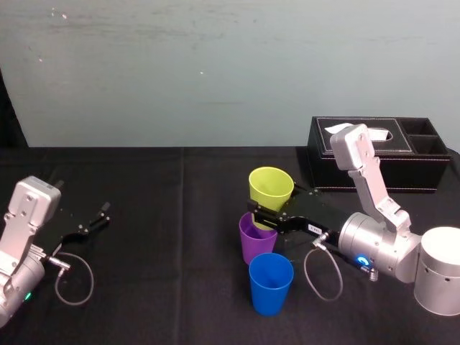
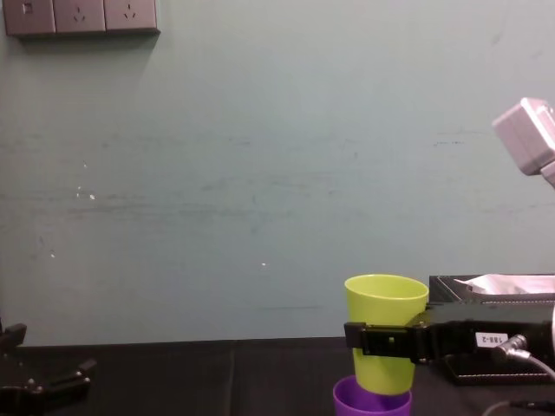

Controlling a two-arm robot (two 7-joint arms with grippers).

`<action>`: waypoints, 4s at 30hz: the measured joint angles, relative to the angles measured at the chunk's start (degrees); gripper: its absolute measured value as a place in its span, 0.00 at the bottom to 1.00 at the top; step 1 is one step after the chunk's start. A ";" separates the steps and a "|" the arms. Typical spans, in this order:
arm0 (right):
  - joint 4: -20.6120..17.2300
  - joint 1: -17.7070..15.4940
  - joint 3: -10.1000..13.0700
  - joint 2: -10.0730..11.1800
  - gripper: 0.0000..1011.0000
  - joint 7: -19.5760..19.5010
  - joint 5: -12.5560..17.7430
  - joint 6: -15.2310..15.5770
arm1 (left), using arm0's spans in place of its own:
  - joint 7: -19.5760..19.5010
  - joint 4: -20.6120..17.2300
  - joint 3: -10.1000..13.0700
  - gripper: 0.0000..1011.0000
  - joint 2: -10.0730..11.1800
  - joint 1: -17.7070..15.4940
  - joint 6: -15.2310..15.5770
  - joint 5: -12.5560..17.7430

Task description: Stack the three plastic cups sequentially using one hand.

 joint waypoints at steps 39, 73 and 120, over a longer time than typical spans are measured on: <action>4.80 2.19 -2.51 -1.91 0.72 0.17 -1.33 -1.37 | 0.00 0.00 0.00 0.99 0.00 0.00 0.00 0.00; 5.11 2.24 -2.57 -1.96 0.99 0.28 -1.71 -1.72 | 0.00 0.00 0.00 0.99 0.00 0.00 0.00 0.00; -14.12 -26.02 8.68 15.57 0.99 3.27 4.91 -10.62 | 0.00 0.00 0.00 0.99 0.00 0.00 0.00 0.00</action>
